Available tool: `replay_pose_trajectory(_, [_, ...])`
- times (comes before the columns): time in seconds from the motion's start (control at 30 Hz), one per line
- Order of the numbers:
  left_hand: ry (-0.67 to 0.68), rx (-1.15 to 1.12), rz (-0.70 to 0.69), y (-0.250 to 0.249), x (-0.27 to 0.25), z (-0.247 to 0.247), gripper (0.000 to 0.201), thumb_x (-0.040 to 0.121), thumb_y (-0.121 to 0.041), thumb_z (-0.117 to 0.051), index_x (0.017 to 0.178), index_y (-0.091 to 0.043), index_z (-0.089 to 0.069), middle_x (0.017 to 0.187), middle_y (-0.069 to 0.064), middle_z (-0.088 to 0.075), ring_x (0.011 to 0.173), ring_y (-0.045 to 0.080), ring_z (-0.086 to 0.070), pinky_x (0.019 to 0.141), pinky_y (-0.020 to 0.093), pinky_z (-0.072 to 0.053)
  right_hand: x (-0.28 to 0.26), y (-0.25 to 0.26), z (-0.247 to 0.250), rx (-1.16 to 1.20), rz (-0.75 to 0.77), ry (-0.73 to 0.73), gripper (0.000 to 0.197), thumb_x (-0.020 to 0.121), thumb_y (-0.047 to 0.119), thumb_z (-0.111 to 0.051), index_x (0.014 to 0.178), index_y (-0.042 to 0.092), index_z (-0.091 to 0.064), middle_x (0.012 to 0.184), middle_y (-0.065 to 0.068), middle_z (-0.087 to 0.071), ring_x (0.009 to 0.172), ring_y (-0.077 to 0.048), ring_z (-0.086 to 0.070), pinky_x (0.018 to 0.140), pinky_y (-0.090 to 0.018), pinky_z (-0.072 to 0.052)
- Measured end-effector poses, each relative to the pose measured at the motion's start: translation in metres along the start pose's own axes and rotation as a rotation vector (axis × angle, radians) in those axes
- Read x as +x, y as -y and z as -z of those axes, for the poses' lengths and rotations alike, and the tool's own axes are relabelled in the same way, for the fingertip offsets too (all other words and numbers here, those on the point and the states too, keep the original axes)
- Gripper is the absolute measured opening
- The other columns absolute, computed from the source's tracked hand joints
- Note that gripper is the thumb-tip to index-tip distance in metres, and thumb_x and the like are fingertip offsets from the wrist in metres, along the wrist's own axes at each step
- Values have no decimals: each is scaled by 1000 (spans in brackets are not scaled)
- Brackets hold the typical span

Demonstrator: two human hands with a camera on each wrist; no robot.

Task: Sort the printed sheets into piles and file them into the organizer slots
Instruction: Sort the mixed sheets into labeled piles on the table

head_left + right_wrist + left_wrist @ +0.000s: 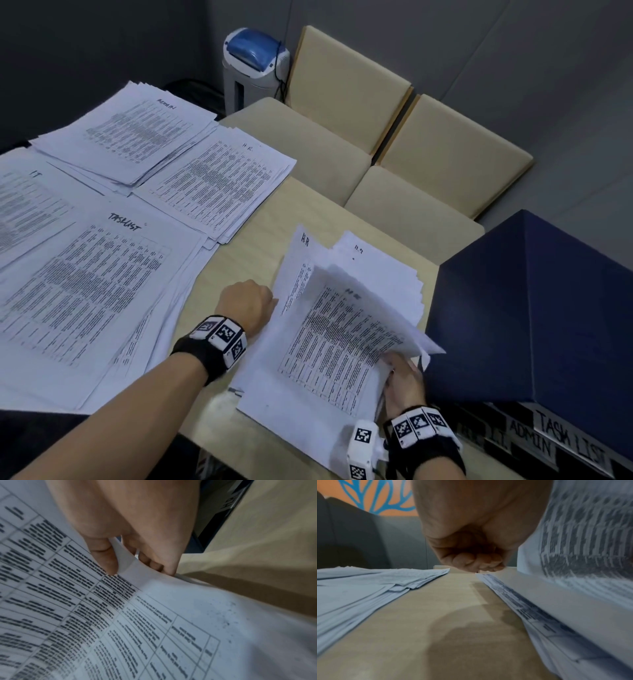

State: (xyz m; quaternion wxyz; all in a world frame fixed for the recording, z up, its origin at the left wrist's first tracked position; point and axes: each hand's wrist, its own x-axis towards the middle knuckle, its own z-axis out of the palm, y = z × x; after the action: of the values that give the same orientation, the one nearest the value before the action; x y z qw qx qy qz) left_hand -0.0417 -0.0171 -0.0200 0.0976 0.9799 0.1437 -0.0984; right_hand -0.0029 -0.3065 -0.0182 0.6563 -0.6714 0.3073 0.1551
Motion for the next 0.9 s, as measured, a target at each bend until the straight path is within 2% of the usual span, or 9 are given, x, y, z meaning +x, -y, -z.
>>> replay_pose_trajectory(0.07, [13, 20, -28, -1, -1, 5, 44, 103, -41, -32, 77, -14, -57, 73, 3, -53, 69, 25, -58, 60, 29, -44, 0, 2, -3, 10, -14, 21, 10, 90, -2, -52, 95, 3, -58, 81, -17, -61, 69, -29, -58, 52, -27, -50])
replay_pose_trajectory(0.23, [-18, -255, -75, 8, 2, 1, 30, 100, -24, -43, 74, -9, -50, 71, 9, -52, 69, 30, -55, 59, 32, -36, -4, 6, -8, 45, -50, 89, 13, 88, -3, -48, 82, 7, -53, 74, -12, -57, 65, -26, -56, 56, -30, -45])
replay_pose_trajectory(0.37, [12, -773, -74, 11, -3, -2, 34, 86, 2, -55, 58, -16, -46, 53, -6, -43, 50, 9, -40, 54, 27, -31, -3, 9, -11, -7, 14, 107, 26, 90, -9, -50, 69, 7, -51, 58, -5, -52, 55, -15, -55, 51, -24, -44])
replay_pose_trajectory(0.5, [157, -1122, -62, 3, -14, -3, 52, 76, 20, -53, 53, -23, -71, 55, -9, -64, 51, 5, -55, 56, 19, -44, 11, -6, -9, -62, 29, 140, 15, 79, 13, -75, 91, 4, -76, 95, -13, -75, 93, -32, -70, 87, -47, -56])
replay_pose_trajectory(0.57, [153, -1138, -77, 5, -11, -12, 43, 78, 18, -55, 65, -17, -76, 70, 3, -72, 65, 18, -63, 65, 30, -50, 8, -5, -12, -47, -36, 119, 11, 85, 28, -73, 82, 17, -71, 98, -5, -71, 98, -24, -68, 91, -37, -54])
replay_pose_trajectory(0.67, [117, -1130, -57, 9, -9, -23, 26, 82, 5, -61, 86, -16, -76, 85, 9, -76, 84, 30, -70, 77, 42, -57, 18, 0, -6, 228, -167, -28, 24, 99, 19, -53, 76, 27, -51, 80, -1, -55, 67, 10, -63, 59, -3, -39])
replay_pose_trajectory(0.73, [84, -1054, -18, 6, -9, -26, 26, 83, -1, -64, 95, -23, -70, 89, 2, -74, 86, 23, -70, 82, 40, -57, 18, -7, 3, -6, -48, -40, 16, 98, 10, -54, 84, 18, -57, 81, -3, -57, 66, -2, -58, 52, -9, -39])
replay_pose_trajectory(0.8, [-33, -903, 98, 1, -5, -29, 27, 84, -11, -68, 108, -22, -65, 96, -4, -70, 86, 15, -67, 85, 35, -56, 9, -6, 2, -99, 51, -71, 16, 90, 7, -63, 78, 17, -66, 83, -7, -64, 79, -23, -60, 68, -29, -49])
replay_pose_trajectory(0.9, [-28, -708, 245, -4, 1, -29, 26, 85, -38, -71, 96, -18, -59, 88, -3, -64, 82, 18, -61, 73, 29, -49, 8, -6, 6, -86, 108, -47, 24, 85, -3, -60, 69, 14, -65, 80, -11, -67, 84, -32, -63, 80, -45, -51])
